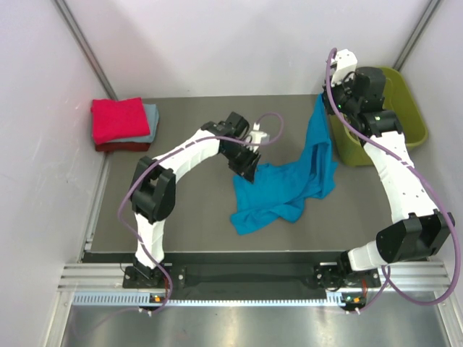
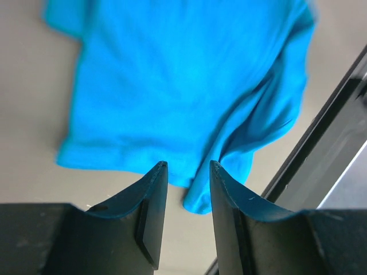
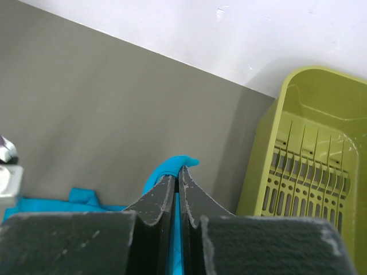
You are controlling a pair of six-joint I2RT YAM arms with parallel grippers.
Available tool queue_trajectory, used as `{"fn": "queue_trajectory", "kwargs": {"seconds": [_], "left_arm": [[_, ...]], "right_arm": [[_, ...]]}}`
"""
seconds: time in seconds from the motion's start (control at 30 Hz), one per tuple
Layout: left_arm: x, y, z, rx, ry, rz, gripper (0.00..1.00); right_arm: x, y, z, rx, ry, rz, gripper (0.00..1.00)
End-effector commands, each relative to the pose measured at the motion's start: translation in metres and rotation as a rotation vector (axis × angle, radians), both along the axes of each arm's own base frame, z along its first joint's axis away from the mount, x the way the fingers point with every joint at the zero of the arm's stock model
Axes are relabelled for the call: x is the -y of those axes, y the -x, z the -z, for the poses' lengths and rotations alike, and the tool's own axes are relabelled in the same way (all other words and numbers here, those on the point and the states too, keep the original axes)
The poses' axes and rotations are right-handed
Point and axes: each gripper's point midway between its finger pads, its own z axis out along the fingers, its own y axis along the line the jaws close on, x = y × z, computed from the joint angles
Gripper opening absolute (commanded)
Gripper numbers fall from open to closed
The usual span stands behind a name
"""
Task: Fold and stack the t-shirts
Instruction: Flatten the tshirt out
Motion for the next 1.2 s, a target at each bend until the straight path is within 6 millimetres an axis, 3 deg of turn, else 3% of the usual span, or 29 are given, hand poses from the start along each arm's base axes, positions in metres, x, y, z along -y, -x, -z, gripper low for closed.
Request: {"fn": "queue_trajectory", "kwargs": {"seconds": [0.0, 0.07, 0.1, 0.13, 0.17, 0.33, 0.5, 0.6, 0.67, 0.7, 0.77, 0.8, 0.87, 0.9, 1.03, 1.17], "left_arm": [[0.018, -0.024, -0.081, 0.199, 0.143, 0.012, 0.40], [0.021, -0.037, -0.108, 0.274, 0.193, 0.003, 0.40], [0.022, -0.040, -0.122, 0.230, 0.222, -0.093, 0.40], [-0.053, -0.121, -0.122, 0.704, -0.204, -0.122, 0.99], [-0.069, -0.134, -0.132, 0.756, -0.265, -0.189, 0.01], [-0.091, -0.163, -0.186, 0.756, -0.097, -0.354, 0.00], [-0.115, -0.173, -0.198, 0.756, -0.070, -0.408, 0.00], [-0.101, -0.150, -0.177, 0.653, -0.004, -0.320, 0.00], [-0.090, -0.128, -0.170, 0.586, 0.047, -0.279, 0.28], [-0.087, -0.114, -0.149, 0.518, 0.038, -0.266, 0.35], [-0.083, -0.089, -0.137, 0.449, 0.050, -0.232, 0.48], [-0.079, -0.067, -0.114, 0.375, 0.027, -0.181, 0.52], [-0.079, -0.041, -0.097, 0.332, -0.007, -0.110, 0.54], [-0.080, -0.024, -0.072, 0.289, -0.038, -0.082, 0.54], [-0.085, 0.004, -0.027, 0.257, -0.112, 0.021, 0.54], [-0.074, 0.026, 0.020, 0.151, -0.186, 0.115, 0.52]], "right_arm": [[-0.002, -0.001, -0.044, 0.123, -0.025, -0.002, 0.00], [-0.003, -0.002, -0.045, 0.126, -0.031, -0.002, 0.00], [-0.003, -0.002, -0.045, 0.124, -0.031, -0.004, 0.00], [-0.003, -0.003, -0.046, 0.126, -0.031, -0.004, 0.00], [-0.002, -0.004, -0.047, 0.129, -0.031, -0.001, 0.00], [-0.003, -0.006, -0.048, 0.130, -0.033, -0.003, 0.00], [-0.004, -0.007, -0.047, 0.126, -0.035, -0.006, 0.00], [-0.004, -0.006, -0.043, 0.117, -0.029, -0.007, 0.00], [-0.003, -0.006, -0.037, 0.105, -0.022, -0.005, 0.00], [-0.003, -0.003, -0.037, 0.107, -0.021, -0.006, 0.00], [-0.003, 0.000, -0.034, 0.100, -0.017, -0.008, 0.00], [-0.001, 0.001, -0.034, 0.103, -0.015, -0.004, 0.00], [-0.001, 0.003, -0.031, 0.098, -0.008, -0.002, 0.00], [-0.001, 0.003, -0.030, 0.095, -0.007, -0.004, 0.00], [-0.001, 0.003, -0.022, 0.080, -0.005, -0.006, 0.00], [-0.003, 0.001, -0.018, 0.068, -0.008, -0.012, 0.00]]}}
